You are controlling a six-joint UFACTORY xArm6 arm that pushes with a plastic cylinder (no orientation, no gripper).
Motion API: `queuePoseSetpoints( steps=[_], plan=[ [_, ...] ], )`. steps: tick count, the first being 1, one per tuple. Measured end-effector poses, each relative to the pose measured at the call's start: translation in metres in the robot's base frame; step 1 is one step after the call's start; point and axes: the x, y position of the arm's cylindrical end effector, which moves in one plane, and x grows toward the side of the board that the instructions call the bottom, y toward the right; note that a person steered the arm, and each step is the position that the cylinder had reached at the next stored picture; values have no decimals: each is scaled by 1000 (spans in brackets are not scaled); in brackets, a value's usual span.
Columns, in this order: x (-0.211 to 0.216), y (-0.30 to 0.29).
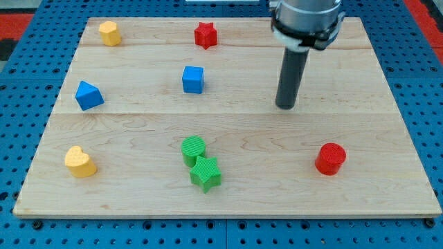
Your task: Push the red star into the top side of the red circle
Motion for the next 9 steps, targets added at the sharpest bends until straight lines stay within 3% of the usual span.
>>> queuePoseSetpoints(
  steps=[3,5,7,8,9],
  plan=[
    [-197,-20],
    [-206,-215],
    [-152,-88],
    [-127,-53],
    [-144,-42]
  ],
)
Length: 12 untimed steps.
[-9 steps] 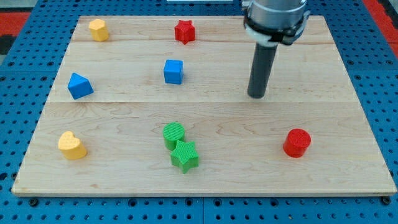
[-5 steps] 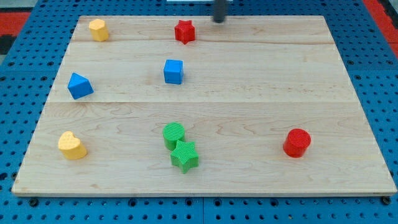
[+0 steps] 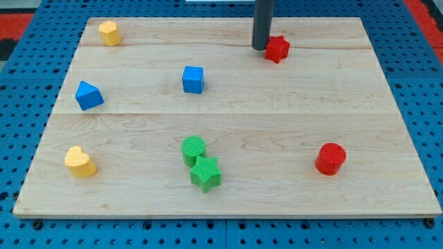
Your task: Push the red star into the top side of the red circle
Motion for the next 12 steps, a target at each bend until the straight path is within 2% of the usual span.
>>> queuePoseSetpoints(
  steps=[1,3,4,5,6,8,9,10,11,12],
  plan=[
    [-6,35],
    [87,53],
    [108,57],
    [80,52],
    [74,62],
    [135,68],
    [128,47],
    [101,45],
    [95,55],
    [92,90]
  ],
)
